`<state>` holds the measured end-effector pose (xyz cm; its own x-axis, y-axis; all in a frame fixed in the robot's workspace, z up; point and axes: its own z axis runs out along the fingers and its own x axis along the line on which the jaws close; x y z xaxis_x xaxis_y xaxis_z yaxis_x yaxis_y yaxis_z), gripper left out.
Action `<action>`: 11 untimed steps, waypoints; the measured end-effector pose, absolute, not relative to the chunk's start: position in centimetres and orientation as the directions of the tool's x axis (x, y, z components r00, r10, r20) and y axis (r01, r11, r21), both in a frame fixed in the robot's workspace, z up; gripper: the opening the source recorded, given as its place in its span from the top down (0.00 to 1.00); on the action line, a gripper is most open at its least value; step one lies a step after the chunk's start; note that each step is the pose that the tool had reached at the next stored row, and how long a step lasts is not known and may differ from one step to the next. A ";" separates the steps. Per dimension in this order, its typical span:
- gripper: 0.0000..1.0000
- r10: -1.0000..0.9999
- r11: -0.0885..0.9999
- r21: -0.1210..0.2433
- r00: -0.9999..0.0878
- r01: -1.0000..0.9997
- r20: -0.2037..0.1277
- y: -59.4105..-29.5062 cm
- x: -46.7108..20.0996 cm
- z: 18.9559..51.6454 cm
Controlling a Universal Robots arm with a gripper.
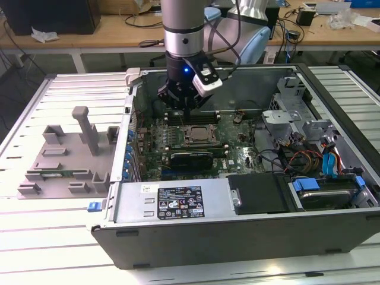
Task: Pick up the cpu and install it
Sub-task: 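Install the first cpu locking lever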
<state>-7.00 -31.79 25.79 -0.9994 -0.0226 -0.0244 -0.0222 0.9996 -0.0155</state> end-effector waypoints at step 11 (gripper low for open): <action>0.89 -0.022 1.000 -0.015 -0.999 -0.022 -0.025 -31.8 -9.1 25.8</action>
